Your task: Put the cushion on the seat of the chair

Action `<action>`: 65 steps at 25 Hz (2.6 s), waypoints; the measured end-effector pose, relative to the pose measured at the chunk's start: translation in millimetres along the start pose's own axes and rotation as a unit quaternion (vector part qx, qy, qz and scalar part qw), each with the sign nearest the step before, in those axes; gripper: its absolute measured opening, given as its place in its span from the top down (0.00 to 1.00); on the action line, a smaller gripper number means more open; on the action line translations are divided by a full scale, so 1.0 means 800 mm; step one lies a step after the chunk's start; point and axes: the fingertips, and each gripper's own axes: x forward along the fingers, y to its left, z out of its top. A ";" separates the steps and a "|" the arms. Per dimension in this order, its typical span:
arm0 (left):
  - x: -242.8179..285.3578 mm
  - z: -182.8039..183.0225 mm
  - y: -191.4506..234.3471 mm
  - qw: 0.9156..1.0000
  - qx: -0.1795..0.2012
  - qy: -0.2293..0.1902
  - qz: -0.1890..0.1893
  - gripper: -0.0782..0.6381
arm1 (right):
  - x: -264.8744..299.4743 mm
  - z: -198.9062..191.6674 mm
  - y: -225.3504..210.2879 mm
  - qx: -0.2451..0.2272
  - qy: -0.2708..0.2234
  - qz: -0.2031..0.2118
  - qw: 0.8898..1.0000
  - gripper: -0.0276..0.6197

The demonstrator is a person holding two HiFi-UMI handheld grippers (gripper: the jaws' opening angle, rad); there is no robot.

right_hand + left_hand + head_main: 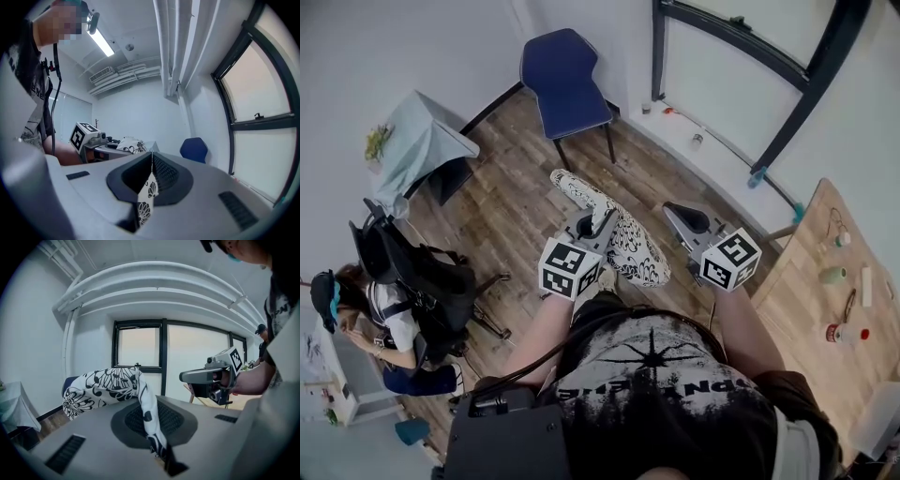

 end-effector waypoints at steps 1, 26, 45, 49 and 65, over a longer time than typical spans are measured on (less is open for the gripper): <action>0.003 -0.001 0.006 1.000 -0.002 0.000 -0.003 0.86 | 0.006 0.000 -0.002 0.000 0.001 -0.001 1.000 0.93; 0.116 0.017 0.271 0.996 -0.036 0.002 -0.084 0.86 | 0.268 0.016 -0.098 0.007 0.033 -0.045 0.998 0.93; 0.194 -0.014 0.340 0.993 -0.061 0.032 -0.096 0.86 | 0.327 -0.002 -0.177 0.004 0.055 -0.057 0.997 0.93; 0.236 -0.009 0.353 0.993 -0.056 0.043 -0.091 0.86 | 0.339 -0.001 -0.231 0.006 0.054 -0.050 0.997 0.93; 0.399 0.049 0.447 0.994 -0.077 0.067 -0.032 0.86 | 0.422 0.039 -0.424 0.025 0.056 0.025 0.998 0.93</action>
